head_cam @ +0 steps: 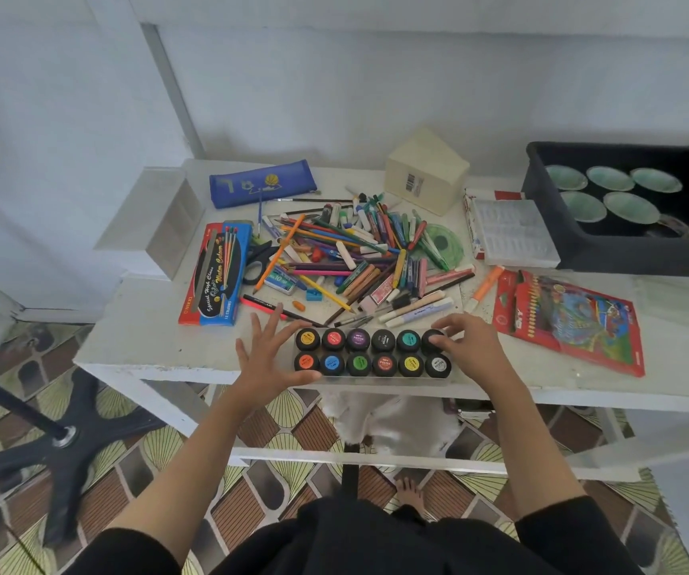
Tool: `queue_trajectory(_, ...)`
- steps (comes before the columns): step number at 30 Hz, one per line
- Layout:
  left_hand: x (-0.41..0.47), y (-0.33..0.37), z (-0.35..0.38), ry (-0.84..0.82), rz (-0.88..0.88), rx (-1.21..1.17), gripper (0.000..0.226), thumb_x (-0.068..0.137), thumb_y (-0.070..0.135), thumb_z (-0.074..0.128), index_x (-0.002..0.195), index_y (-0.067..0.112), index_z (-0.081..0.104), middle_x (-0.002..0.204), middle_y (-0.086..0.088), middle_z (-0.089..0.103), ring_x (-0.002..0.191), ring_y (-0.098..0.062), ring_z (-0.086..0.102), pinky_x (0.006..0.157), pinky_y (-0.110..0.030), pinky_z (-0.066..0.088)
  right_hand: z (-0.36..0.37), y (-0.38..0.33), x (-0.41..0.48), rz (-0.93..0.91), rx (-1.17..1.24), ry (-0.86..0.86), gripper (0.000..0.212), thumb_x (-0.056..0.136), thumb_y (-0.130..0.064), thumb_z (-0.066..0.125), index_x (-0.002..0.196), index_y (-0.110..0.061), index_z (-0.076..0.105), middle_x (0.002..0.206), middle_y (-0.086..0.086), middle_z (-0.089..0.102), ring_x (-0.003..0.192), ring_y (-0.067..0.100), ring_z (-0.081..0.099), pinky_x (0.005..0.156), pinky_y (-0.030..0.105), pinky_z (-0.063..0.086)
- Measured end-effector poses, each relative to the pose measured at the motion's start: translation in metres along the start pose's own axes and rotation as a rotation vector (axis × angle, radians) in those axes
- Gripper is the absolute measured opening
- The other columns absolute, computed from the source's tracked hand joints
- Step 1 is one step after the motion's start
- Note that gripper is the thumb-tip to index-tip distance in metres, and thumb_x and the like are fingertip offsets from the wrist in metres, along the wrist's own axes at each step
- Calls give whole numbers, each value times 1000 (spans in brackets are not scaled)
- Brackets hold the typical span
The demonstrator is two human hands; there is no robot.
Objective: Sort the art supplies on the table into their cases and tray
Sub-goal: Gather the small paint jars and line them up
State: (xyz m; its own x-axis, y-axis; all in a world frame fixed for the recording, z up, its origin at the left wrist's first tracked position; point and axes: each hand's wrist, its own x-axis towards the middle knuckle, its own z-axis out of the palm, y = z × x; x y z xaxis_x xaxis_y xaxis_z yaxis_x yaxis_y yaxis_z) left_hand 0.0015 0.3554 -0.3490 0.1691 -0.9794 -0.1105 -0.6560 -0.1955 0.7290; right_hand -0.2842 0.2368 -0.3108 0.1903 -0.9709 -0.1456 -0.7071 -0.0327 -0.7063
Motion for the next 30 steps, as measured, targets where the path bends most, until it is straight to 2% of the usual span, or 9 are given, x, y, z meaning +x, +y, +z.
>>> queue_trajectory(3,0,-4,3,35,53,-15,99,44,95,49,130,49,37,151,29,-3,139,-4,-26,107,-52,-23,-1,-2,2,35,1,-31,18,82,-16,72,99,-12,69,92,7,61,84,19,57,78,32,47)
queue_trajectory(6,0,-3,3,46,55,-35,99,43,95,49,130,48,35,151,28,0,139,-4,-25,108,-49,-23,-1,-5,5,25,0,-41,18,81,-14,72,98,-11,70,90,7,64,81,18,57,77,32,48)
queue_trajectory(11,2,1,0,36,36,-46,85,50,76,59,127,48,39,150,28,2,139,-3,-23,110,-52,-21,-2,-11,9,38,4,-69,17,82,-14,71,99,-9,69,92,8,63,84,18,57,68,28,41)
queue_trajectory(16,3,2,-6,-13,54,-81,78,52,72,61,124,51,39,153,25,5,141,-6,-22,109,-50,-22,0,-9,4,48,51,-36,17,83,-13,70,99,-10,68,89,7,62,83,18,56,74,29,43)
queue_trajectory(22,6,19,-7,-78,47,-80,98,62,58,74,143,44,20,156,20,-3,142,-6,-21,111,-50,-17,-2,-4,-2,24,126,-2,24,88,-26,64,112,-20,63,95,3,62,85,18,58,77,31,45)
queue_trajectory(25,16,47,0,60,35,-211,64,77,46,73,133,42,43,156,13,20,145,-6,-4,116,-49,-7,-14,5,-5,-13,160,42,21,90,-27,62,110,-22,63,96,0,61,79,11,55,64,24,42)
queue_trajectory(27,24,71,11,200,97,-265,30,83,30,71,112,33,63,140,8,48,141,-10,26,117,-49,15,-29,16,-5,-28,161,77,18,90,-24,62,107,-19,65,96,1,62,77,9,54,61,17,40)
queue_trajectory(28,29,85,19,247,155,-272,19,85,20,71,102,27,68,126,7,59,130,-8,43,113,-46,28,-38,25,-4,-25,155,97,17,90,-22,62,105,-17,66,96,2,63,76,6,53,62,13,39)
queue_trajectory(30,41,117,38,277,238,-264,16,85,6,66,89,20,70,100,9,67,103,-2,58,98,-31,44,-62,43,-3,10,144,133,15,90,-20,61,104,-15,67,96,2,63,77,5,53,63,11,37)
